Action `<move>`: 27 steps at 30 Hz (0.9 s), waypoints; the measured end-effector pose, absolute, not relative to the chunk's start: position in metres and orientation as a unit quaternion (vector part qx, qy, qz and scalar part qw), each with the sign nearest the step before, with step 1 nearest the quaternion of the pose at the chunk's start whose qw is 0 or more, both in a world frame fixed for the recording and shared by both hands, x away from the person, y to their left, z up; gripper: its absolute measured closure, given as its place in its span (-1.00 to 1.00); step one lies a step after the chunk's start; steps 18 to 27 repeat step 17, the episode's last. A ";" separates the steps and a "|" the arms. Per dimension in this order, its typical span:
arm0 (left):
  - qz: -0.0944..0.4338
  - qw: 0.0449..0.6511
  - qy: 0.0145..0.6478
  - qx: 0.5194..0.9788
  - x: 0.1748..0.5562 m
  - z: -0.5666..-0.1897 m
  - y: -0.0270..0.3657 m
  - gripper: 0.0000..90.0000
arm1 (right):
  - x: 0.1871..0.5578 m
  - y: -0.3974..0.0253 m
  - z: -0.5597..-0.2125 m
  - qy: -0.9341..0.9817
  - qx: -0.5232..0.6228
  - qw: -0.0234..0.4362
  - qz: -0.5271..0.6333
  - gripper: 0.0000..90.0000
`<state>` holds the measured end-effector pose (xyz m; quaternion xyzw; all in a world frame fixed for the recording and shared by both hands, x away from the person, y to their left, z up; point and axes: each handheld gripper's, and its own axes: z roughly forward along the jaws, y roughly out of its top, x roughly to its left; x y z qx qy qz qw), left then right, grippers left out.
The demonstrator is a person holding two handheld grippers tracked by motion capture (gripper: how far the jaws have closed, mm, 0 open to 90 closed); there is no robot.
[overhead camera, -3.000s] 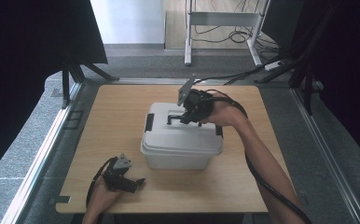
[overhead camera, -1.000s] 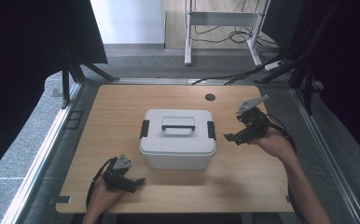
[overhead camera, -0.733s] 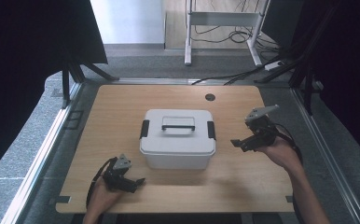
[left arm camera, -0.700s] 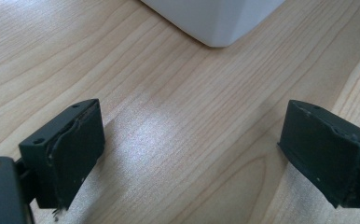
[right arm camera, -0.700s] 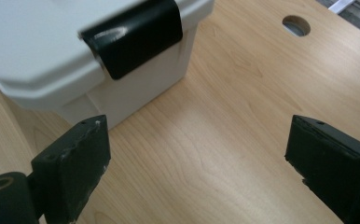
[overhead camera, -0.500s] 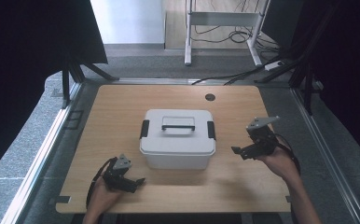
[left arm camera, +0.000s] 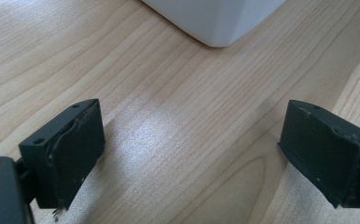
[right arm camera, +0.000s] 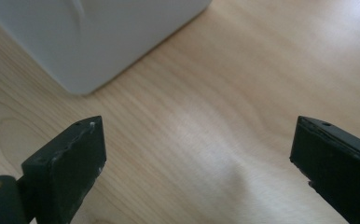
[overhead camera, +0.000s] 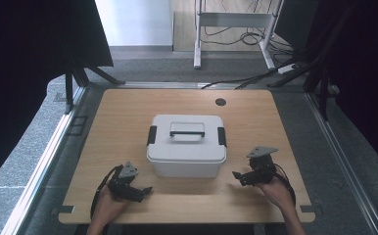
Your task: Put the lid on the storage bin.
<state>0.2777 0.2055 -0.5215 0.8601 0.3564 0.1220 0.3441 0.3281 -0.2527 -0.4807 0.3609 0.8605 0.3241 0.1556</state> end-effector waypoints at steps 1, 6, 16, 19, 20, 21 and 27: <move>0.122 0.344 0.356 0.860 0.278 -0.522 0.206 -0.86 | 0.327 -0.253 -0.486 0.858 0.366 0.154 0.325 -0.95; 0.122 0.344 0.357 0.860 0.278 -0.522 0.205 -0.86 | 0.321 -0.255 -0.508 0.846 0.389 0.155 0.331 -1.00; 0.122 0.344 0.357 0.860 0.277 -0.522 0.205 -0.86 | 0.316 -0.257 -0.520 0.835 0.404 0.161 0.337 -1.00; 0.123 0.344 0.357 0.860 0.277 -0.522 0.205 -0.86 | 0.316 -0.257 -0.520 0.835 0.404 0.161 0.337 -1.00; 0.123 0.344 0.357 0.860 0.277 -0.522 0.205 -0.86 | 0.316 -0.257 -0.520 0.835 0.404 0.161 0.337 -1.00; 0.123 0.344 0.357 0.860 0.277 -0.522 0.205 -0.86 | 0.316 -0.257 -0.520 0.835 0.404 0.161 0.337 -1.00; 0.123 0.344 0.357 0.860 0.277 -0.522 0.205 -0.86 | 0.316 -0.257 -0.520 0.835 0.404 0.161 0.337 -1.00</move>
